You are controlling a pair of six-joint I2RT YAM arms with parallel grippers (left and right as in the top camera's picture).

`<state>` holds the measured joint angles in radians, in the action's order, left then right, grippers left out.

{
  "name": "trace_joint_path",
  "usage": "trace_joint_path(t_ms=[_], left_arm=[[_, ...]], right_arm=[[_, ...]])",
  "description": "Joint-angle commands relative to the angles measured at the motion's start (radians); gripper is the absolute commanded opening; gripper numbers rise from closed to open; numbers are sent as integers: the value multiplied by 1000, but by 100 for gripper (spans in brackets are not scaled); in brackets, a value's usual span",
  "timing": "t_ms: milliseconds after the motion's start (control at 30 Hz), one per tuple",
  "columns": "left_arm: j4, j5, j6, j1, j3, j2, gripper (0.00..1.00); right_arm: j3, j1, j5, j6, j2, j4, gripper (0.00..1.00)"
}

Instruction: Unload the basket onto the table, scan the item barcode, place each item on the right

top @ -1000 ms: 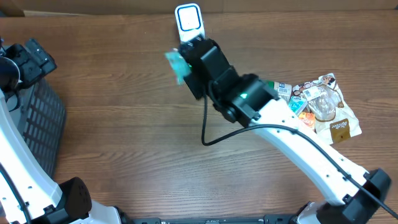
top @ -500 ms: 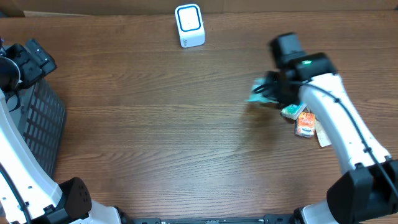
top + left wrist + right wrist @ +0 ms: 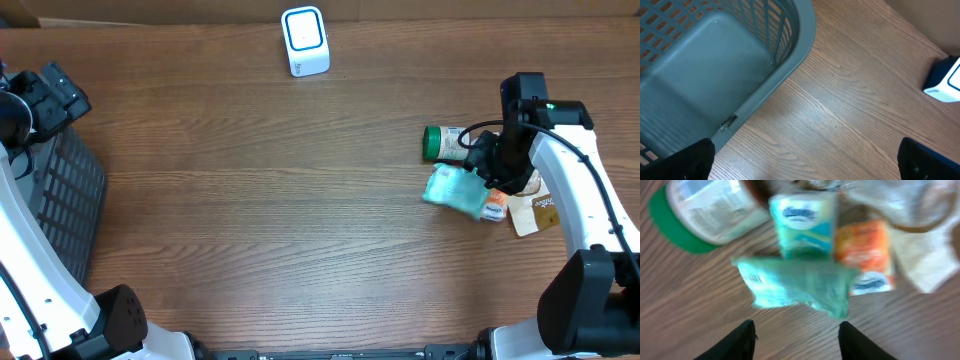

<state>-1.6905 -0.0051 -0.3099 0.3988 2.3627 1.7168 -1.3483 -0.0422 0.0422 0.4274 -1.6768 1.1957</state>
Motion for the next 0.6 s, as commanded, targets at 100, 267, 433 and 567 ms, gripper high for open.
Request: trace_joint_path(t_ms=[100,267,433,567], left_arm=[[1,-5,18,-6,11,-9,100],[1,-5,18,-6,11,-9,100],[1,-5,18,-6,11,-9,100],[1,-5,18,-6,11,-9,100]], right_arm=[[-28,3,242,-187,68,-3,60],[-29,3,309,-224,210,8,64],[-29,38,330,-263,371,72,68],[-28,88,330,-280,443,133,68]])
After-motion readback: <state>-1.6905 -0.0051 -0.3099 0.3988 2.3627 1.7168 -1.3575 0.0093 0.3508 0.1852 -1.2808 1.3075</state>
